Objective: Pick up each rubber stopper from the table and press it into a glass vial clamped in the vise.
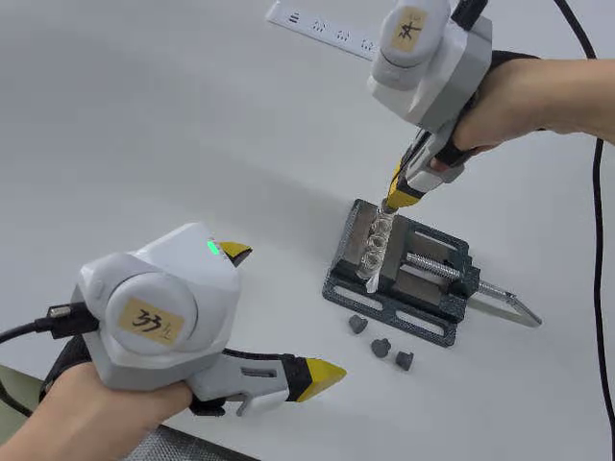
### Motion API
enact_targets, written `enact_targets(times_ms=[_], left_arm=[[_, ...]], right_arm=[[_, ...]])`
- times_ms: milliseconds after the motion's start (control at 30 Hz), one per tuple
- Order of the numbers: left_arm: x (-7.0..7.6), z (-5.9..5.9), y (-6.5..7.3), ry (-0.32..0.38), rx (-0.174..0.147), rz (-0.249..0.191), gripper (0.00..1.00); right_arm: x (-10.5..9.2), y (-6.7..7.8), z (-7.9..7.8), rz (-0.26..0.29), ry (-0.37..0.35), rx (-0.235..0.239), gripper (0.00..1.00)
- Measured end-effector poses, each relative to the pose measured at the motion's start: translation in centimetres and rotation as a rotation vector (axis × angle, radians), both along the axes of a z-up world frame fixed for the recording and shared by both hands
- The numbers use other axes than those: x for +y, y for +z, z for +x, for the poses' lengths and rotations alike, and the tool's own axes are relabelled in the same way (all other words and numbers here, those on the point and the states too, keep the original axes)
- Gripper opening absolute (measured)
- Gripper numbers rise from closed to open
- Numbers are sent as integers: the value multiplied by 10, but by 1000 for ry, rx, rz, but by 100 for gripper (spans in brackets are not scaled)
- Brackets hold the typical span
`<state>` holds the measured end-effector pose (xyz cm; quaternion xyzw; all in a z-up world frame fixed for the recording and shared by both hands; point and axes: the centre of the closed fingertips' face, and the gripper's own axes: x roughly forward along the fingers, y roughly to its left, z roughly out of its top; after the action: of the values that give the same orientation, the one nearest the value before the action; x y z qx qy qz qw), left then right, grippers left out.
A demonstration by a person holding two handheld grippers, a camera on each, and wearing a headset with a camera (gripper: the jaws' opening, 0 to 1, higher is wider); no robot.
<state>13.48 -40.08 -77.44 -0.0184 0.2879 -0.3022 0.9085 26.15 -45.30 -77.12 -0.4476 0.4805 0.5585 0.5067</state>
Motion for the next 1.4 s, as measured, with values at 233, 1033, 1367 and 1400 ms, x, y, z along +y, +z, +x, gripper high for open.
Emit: enact_targets(times_ms=[233, 1033, 1367, 1400], left_arm=[[-1, 1, 3, -11, -4, 8, 90], [-1, 3, 13, -21, -23, 5, 90], [0, 5, 20, -26, -33, 7, 90], [0, 5, 21, -28, -34, 9, 90]], right_arm=[[1, 0, 2, 62, 6, 20, 0], [-8, 4, -10, 218, -36, -11, 21], [-19, 10, -23, 326, -103, -24, 47], [-22, 10, -25, 331, -117, -31, 51]])
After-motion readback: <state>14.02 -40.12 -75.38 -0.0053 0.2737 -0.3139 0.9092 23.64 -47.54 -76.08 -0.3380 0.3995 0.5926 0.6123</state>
